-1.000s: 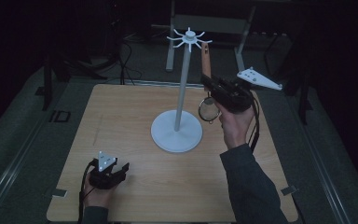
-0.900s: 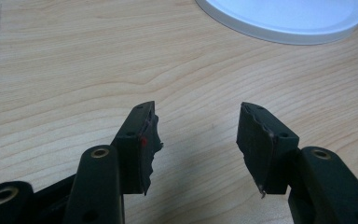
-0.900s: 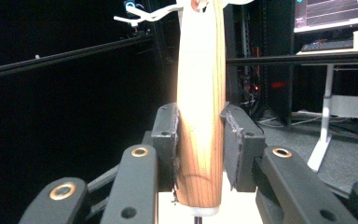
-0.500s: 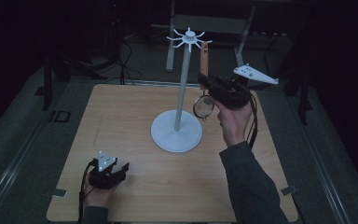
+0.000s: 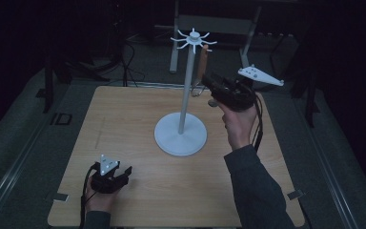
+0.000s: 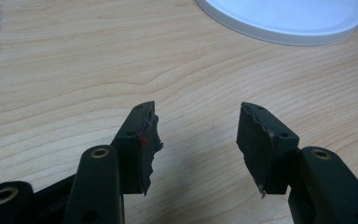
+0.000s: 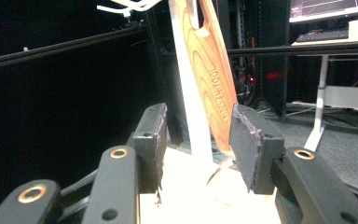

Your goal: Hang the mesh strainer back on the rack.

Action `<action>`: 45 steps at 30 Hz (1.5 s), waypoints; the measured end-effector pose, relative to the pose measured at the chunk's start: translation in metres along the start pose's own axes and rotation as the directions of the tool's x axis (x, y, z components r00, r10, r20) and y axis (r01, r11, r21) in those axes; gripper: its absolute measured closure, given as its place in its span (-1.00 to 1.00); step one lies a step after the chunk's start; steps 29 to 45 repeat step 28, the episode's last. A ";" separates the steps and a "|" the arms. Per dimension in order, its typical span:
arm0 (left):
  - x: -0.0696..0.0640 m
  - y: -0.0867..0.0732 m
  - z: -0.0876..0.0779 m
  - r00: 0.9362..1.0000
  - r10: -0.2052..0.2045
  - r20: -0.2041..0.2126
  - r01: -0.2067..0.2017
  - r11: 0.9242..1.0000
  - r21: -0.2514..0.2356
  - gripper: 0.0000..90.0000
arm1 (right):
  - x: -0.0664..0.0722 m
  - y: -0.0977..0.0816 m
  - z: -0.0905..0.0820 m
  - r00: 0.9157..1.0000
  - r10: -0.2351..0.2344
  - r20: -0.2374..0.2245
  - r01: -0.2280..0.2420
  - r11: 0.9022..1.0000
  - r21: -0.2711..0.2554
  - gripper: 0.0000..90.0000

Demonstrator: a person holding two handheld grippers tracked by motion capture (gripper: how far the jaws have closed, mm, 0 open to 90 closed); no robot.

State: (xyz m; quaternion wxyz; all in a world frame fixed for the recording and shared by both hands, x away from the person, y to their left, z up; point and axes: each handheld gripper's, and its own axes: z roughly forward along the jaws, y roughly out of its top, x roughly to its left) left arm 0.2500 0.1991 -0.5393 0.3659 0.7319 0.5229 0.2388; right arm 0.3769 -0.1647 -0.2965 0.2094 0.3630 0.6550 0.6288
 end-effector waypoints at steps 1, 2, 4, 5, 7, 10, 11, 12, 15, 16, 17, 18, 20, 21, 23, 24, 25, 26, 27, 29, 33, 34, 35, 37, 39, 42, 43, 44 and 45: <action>0.000 0.000 0.000 1.000 0.000 0.000 0.000 1.000 0.000 0.06 | 0.000 0.000 0.000 1.000 -0.001 -0.003 0.001 1.000 0.001 0.24; 0.000 0.000 0.000 1.000 -0.001 0.001 0.001 1.000 0.000 0.06 | 0.000 0.000 -0.001 1.000 -0.003 -0.004 0.003 1.000 -0.001 0.23; 0.000 0.000 0.000 1.000 0.001 -0.001 -0.001 1.000 -0.001 0.05 | 0.001 -0.001 -0.002 1.000 -0.007 -0.002 0.007 1.000 -0.003 0.22; 0.000 0.000 0.000 1.000 0.001 0.000 -0.001 1.000 -0.001 0.05 | 0.000 -0.001 -0.002 1.000 -0.004 -0.002 0.004 1.000 -0.003 0.21; 0.000 0.000 0.000 1.000 0.001 -0.001 -0.001 1.000 0.000 0.06 | 0.000 -0.002 -0.003 1.000 -0.004 0.000 0.004 1.000 -0.004 0.21; 0.000 0.000 0.000 1.000 -0.003 0.001 0.003 1.000 -0.002 0.05 | -0.001 -0.002 -0.004 1.000 -0.003 0.001 0.003 1.000 -0.003 0.20; -0.001 0.000 0.000 1.000 -0.002 0.000 0.002 1.000 -0.002 0.05 | -0.001 -0.003 -0.005 1.000 -0.005 0.001 0.005 1.000 -0.004 0.19; -0.001 0.000 0.001 1.000 -0.002 -0.001 0.002 1.000 -0.002 0.05 | -0.001 -0.003 -0.005 1.000 -0.005 0.001 0.005 1.000 -0.003 0.18; -0.001 0.000 0.001 1.000 -0.001 0.000 0.001 1.000 -0.002 0.05 | -0.002 -0.004 -0.007 1.000 -0.006 0.004 0.006 1.000 -0.001 0.17; -0.001 0.000 0.001 1.000 -0.002 0.000 0.002 1.000 -0.002 0.05 | -0.002 -0.004 -0.007 1.000 -0.006 0.004 0.006 1.000 0.000 0.17; -0.001 0.000 0.001 1.000 -0.001 0.000 0.001 1.000 -0.002 0.05 | -0.002 -0.004 -0.008 1.000 -0.005 0.004 0.005 1.000 0.000 0.16; -0.001 0.000 0.001 1.000 0.000 0.000 0.000 1.000 -0.001 0.05 | -0.003 -0.004 -0.008 1.000 -0.004 0.005 0.004 1.000 0.001 0.16; -0.001 0.000 0.001 1.000 0.000 0.000 0.000 1.000 -0.001 0.05 | -0.003 -0.005 -0.008 1.000 -0.010 0.011 0.010 1.000 0.004 0.15; -0.001 0.000 0.001 1.000 0.001 0.000 -0.001 1.000 -0.001 0.05 | -0.004 -0.006 -0.009 1.000 -0.011 0.013 0.011 1.000 0.008 0.15; -0.001 0.000 0.001 1.000 0.004 0.000 -0.004 1.000 0.001 0.05 | -0.004 -0.007 -0.009 1.000 -0.018 0.017 0.017 1.000 0.014 0.14; -0.001 0.000 0.001 1.000 0.004 0.000 -0.004 1.000 0.000 0.05 | -0.004 -0.008 -0.009 0.999 -0.024 0.022 0.024 1.000 0.020 0.14; -0.001 0.000 0.001 1.000 0.004 0.000 -0.004 1.000 0.000 0.05 | -0.004 -0.009 -0.009 0.999 -0.033 0.028 0.032 0.999 0.028 0.13; -0.001 0.000 0.001 1.000 0.004 0.000 -0.004 1.000 0.001 0.05 | -0.004 -0.010 -0.010 0.999 -0.037 0.030 0.036 0.999 0.034 0.12; -0.001 0.000 0.001 1.000 0.003 0.000 -0.003 1.000 0.000 0.05 | -0.004 -0.011 -0.011 0.998 -0.044 0.033 0.043 0.998 0.042 0.12; 0.000 0.000 0.001 1.000 0.001 -0.001 -0.001 1.000 0.000 0.05 | -0.005 -0.014 -0.011 0.998 -0.054 0.038 0.052 0.997 0.052 0.10; 0.000 0.000 0.001 1.000 0.001 -0.001 -0.001 1.000 0.000 0.05 | -0.005 -0.014 -0.011 0.998 -0.054 0.038 0.052 0.997 0.052 0.10; 0.000 0.000 0.001 1.000 0.001 -0.001 -0.001 1.000 0.000 0.05 | -0.005 -0.014 -0.011 0.998 -0.054 0.038 0.052 0.997 0.052 0.10; 0.000 0.000 0.001 1.000 0.001 -0.001 -0.001 1.000 0.000 0.05 | -0.005 -0.014 -0.011 0.998 -0.054 0.038 0.052 0.997 0.052 0.10; 0.000 0.000 0.001 1.000 0.001 -0.001 -0.001 1.000 0.000 0.05 | -0.005 -0.014 -0.011 0.998 -0.054 0.038 0.052 0.997 0.052 0.10; 0.000 0.000 0.001 1.000 0.001 -0.001 -0.001 1.000 0.000 0.05 | -0.005 -0.014 -0.011 0.998 -0.054 0.038 0.052 0.997 0.052 0.10; 0.000 0.000 0.001 1.000 0.001 -0.001 -0.001 1.000 0.000 0.05 | -0.005 -0.014 -0.011 0.998 -0.054 0.038 0.052 0.997 0.052 0.10; 0.000 0.000 0.001 1.000 0.001 -0.001 -0.001 1.000 0.000 0.05 | -0.005 -0.014 -0.011 0.998 -0.054 0.038 0.052 0.997 0.052 0.10; 0.000 0.000 0.001 1.000 0.001 -0.001 -0.001 1.000 0.000 0.05 | -0.005 -0.014 -0.011 0.998 -0.054 0.038 0.052 0.997 0.052 0.10; 0.000 0.000 0.001 1.000 0.001 -0.001 -0.001 1.000 0.000 0.05 | -0.005 -0.014 -0.011 0.998 -0.054 0.038 0.052 0.997 0.052 0.10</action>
